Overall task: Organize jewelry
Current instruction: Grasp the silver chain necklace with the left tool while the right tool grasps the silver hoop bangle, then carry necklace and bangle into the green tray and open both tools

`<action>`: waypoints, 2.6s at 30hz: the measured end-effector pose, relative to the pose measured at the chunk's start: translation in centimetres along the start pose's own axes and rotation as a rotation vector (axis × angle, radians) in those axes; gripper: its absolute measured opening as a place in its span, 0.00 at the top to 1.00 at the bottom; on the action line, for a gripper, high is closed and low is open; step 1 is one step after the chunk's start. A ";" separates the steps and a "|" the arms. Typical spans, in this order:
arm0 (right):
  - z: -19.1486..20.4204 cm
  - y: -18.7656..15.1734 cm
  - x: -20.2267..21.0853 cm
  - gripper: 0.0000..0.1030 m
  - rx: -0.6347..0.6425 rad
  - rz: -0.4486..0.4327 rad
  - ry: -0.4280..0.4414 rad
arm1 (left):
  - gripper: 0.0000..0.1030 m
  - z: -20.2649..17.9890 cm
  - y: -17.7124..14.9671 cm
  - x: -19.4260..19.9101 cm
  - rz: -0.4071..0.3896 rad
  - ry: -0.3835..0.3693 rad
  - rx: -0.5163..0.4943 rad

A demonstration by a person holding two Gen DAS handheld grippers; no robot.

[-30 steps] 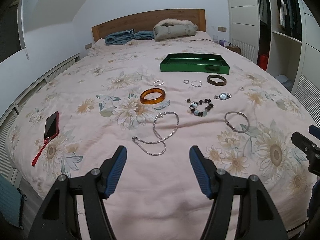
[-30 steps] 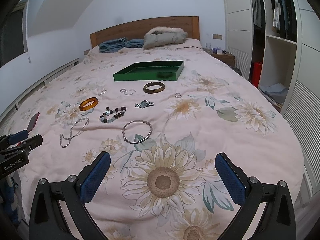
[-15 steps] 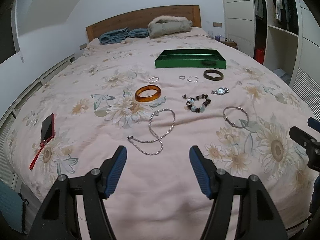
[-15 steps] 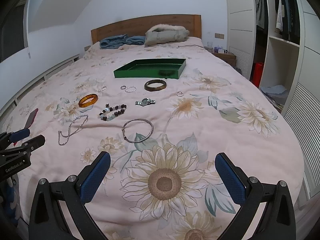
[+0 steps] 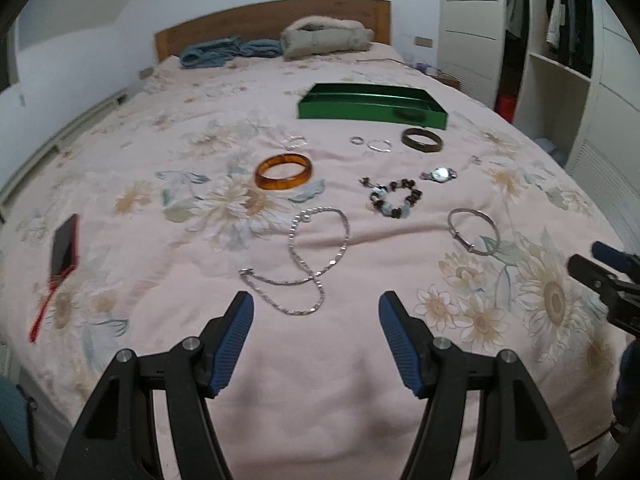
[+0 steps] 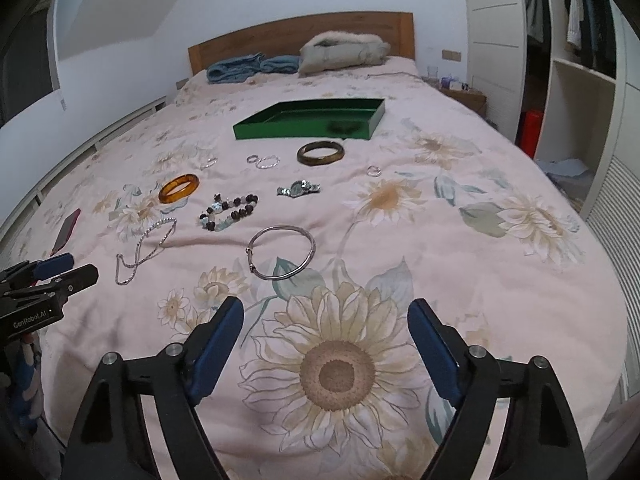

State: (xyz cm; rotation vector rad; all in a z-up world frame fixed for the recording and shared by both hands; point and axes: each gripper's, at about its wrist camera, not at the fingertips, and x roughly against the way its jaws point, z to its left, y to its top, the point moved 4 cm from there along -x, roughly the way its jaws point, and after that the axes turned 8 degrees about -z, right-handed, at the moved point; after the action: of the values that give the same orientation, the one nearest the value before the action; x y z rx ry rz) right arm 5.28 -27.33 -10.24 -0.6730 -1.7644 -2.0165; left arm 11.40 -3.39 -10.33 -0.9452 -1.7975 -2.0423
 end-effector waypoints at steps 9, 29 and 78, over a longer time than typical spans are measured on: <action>0.3 1.5 -5.0 0.35 0.013 0.065 0.051 | 0.39 0.7 1.2 -5.9 0.070 -0.073 0.001; 2.4 2.8 -17.1 0.64 0.130 0.213 0.059 | 0.72 0.3 1.0 -13.2 0.148 -0.040 -0.035; -5.6 24.9 -36.5 0.95 -0.017 0.040 -0.005 | 0.97 -4.2 32.7 -34.8 -0.001 -0.119 0.108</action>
State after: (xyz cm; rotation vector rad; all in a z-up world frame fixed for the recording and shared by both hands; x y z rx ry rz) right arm 48.56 -37.48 -11.80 -0.7143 -1.7246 -2.0071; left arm 55.56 -21.62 -6.34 -1.0536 -1.9467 -1.9047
